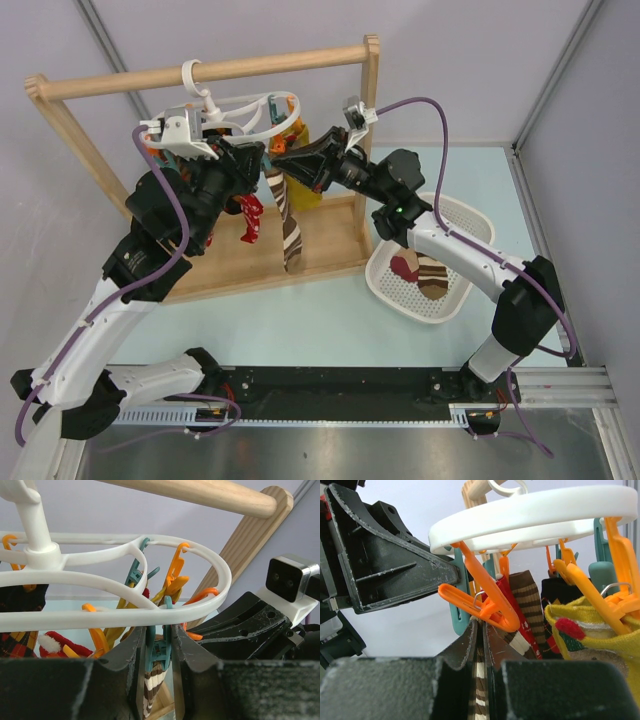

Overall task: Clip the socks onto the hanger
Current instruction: Clamp the sock onto the hanger.

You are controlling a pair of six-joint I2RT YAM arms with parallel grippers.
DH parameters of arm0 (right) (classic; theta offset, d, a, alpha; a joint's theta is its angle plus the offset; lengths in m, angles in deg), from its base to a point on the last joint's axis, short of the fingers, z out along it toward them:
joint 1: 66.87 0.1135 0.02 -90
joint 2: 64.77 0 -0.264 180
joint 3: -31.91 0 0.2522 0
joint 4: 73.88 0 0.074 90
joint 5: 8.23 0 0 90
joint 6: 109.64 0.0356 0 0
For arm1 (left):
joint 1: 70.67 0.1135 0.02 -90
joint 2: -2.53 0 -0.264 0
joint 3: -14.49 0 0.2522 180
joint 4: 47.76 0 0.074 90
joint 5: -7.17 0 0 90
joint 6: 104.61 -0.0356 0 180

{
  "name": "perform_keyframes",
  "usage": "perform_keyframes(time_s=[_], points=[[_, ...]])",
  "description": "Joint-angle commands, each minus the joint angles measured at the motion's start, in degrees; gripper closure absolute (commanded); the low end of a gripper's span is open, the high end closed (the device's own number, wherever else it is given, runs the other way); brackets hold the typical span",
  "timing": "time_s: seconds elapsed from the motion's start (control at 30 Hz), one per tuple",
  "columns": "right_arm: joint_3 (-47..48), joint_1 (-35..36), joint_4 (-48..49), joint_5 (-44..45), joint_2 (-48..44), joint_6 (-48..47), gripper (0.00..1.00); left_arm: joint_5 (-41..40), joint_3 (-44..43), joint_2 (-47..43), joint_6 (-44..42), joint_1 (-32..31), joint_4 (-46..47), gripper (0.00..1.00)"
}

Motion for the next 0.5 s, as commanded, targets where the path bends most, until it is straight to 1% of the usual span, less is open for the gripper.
perform_keyframes(time_s=[0.0, 0.1, 0.2, 0.23, 0.3, 0.33, 0.47], points=[[3.43, -0.03, 3.34, -0.97, -0.55, 1.37, 1.0, 2.05, 0.17, -0.38, -1.93, 0.34, 1.16, 0.99], [3.52, 0.06, 3.86, -1.24, -0.29, 1.81, 1.0, 2.58, 0.17, -0.47, -2.02, 0.34, 1.25, 0.97], [3.52, 0.15, 4.04, -1.32, -0.2, 1.81, 1.0, 2.58, 0.17, -0.47, -2.11, 0.34, 1.51, 0.87], [3.52, 0.15, 4.04, -1.32, -0.29, 1.81, 1.0, 2.58, 0.17, -0.47, -2.11, 0.34, 1.42, 0.8], [3.52, 0.15, 4.13, -1.24, -0.11, 1.81, 1.0, 2.67, 0.26, -0.56, -2.2, 0.34, 1.6, 0.76], [3.52, 0.15, 4.22, -1.32, -0.11, 1.89, 1.0, 2.67, 0.26, -0.64, -2.2, 0.42, 1.69, 0.7], [3.69, 0.24, 4.39, -1.32, -0.02, 1.72, 1.0, 2.67, 0.35, -0.82, -2.2, 0.42, 1.78, 0.6]])
